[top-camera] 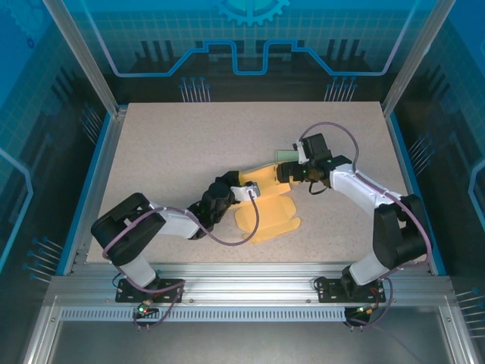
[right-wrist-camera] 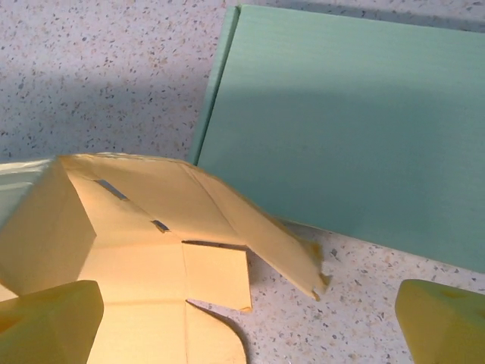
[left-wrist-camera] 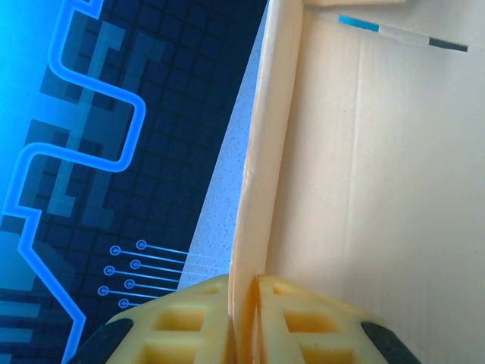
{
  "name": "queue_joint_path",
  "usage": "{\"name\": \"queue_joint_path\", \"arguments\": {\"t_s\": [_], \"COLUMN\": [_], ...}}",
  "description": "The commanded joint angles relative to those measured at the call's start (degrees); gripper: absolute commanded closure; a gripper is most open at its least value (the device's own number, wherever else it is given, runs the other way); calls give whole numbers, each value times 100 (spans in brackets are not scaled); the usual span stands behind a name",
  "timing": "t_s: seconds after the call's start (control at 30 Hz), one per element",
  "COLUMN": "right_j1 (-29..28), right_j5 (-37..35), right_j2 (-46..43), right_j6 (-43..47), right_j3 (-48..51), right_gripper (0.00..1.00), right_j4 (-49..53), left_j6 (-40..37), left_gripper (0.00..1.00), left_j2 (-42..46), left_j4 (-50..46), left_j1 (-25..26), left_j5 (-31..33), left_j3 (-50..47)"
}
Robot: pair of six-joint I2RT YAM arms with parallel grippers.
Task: Fold the paper box
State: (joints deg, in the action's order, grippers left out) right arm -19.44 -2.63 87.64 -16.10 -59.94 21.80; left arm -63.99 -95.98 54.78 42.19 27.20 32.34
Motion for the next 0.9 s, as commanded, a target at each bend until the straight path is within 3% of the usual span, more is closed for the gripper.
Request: {"name": "queue_joint_path", "arguments": {"t_s": [0.0, 0.07, 0.23, 0.5, 0.67, 0.87], "right_j1": [72, 226, 693, 698, 679, 560], "right_j5": [38, 355, 1779, 2702, 2891, 2644], "right_j2": [-582, -797, -1192, -459, 332, 922], "right_j6": [51, 74, -20, 104, 98, 105], "right_j3": [93, 199, 604, 388, 63, -143], "right_gripper": [0, 3, 24, 54, 57, 51], "right_j4": [76, -10, -594, -627, -402, -275], "left_j6": [-47, 65, 283, 754, 830, 1119], "left_gripper": [84, 83, 82, 82, 82, 82], "left_j2": [-96, -122, -116, 78, 82, 182], "left_j4": [542, 568, 569, 146, 153, 281], "left_j1": [-107, -178, -353, -551, -623, -714], "left_j5": [-49, -141, -372, -800, -851, -1067], "left_j3": [-103, -129, -149, -87, -112, -226]}}
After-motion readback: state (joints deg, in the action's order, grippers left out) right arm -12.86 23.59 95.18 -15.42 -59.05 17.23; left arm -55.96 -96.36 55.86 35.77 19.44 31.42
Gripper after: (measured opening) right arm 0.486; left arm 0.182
